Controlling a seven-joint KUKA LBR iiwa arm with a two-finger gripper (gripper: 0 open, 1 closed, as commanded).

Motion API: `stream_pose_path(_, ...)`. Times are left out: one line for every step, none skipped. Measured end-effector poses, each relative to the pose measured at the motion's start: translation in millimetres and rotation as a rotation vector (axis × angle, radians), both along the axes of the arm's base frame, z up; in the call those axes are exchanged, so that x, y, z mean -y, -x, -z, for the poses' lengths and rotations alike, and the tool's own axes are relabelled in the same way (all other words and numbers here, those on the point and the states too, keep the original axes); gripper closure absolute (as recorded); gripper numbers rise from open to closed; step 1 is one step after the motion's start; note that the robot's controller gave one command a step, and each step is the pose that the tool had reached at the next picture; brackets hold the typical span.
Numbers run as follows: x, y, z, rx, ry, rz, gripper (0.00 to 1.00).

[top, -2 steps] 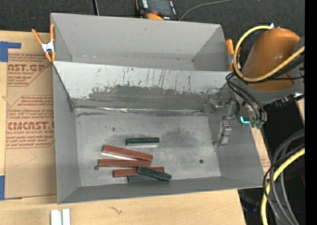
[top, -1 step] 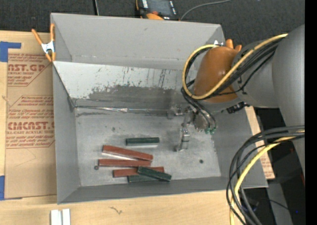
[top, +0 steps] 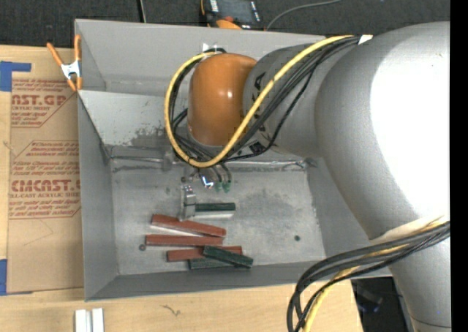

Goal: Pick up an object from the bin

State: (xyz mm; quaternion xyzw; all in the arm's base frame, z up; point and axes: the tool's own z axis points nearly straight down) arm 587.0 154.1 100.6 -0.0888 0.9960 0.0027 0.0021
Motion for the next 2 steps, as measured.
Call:
stream_pose_path(-4.0,88.6,1.1,-0.004,0.005,-0.238,0.00)
stream_pose_path(21.8,72.7,31.6,-0.007,0.005,-0.137,0.00)
